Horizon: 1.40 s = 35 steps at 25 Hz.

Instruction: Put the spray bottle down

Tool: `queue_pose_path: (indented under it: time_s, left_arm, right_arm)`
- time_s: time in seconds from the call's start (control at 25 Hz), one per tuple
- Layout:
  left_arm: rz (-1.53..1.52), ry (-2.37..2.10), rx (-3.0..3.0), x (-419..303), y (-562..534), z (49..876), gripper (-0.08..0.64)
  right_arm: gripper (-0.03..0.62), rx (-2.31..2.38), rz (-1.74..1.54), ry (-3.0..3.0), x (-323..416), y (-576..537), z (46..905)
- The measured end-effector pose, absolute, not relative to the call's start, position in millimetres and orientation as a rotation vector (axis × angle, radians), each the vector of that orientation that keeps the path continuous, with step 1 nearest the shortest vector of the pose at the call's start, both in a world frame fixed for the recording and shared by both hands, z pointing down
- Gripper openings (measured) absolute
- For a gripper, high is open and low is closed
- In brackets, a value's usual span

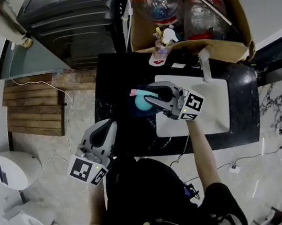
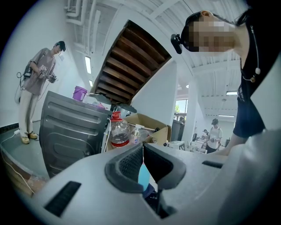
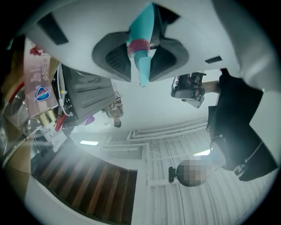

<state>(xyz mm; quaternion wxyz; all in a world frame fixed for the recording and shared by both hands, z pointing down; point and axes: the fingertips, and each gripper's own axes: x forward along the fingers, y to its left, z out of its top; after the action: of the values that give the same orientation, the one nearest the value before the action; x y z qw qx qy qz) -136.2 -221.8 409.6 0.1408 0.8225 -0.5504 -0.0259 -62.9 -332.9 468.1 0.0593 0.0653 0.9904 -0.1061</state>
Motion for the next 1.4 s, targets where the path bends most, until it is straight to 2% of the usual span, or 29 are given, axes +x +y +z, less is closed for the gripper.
queue_pose_path:
  time_s: [0.36, 0.48, 0.8, 0.84, 0.92, 1.16, 1.4]
  left_arm:
    - [-0.077, -1.589, 2.383, -137, -219, 408, 0.009]
    - [-0.084, -1.583, 2.397, -135, -219, 405, 0.009]
    - [-0.114, -1.536, 2.466, -122, -225, 397, 0.009]
    - [-0.120, -1.528, 2.476, -119, -226, 396, 0.009]
    - [-0.130, -1.510, 2.495, -114, -227, 394, 0.009]
    - [-0.150, -1.459, 2.535, -101, -227, 391, 0.009]
    - [-0.174, -1.435, 2.559, -92, -223, 387, 0.009]
  right_arm:
    - [0.201, 0.177, -0.326, 2.985, -56, -333, 453]
    - [0.206, 0.033, -0.285, 2.981, -46, -336, 444]
    - [0.099, -0.500, -0.176, 2.926, 5, -326, 417]
    - [0.079, -0.568, -0.176, 2.914, 13, -323, 416]
    - [-0.008, -0.730, -0.188, 2.892, 30, -316, 415]
    - [-0.003, -1.195, -0.252, 2.833, 81, -297, 416]
    - [0.000, -1.449, -0.320, 2.684, 126, -275, 409]
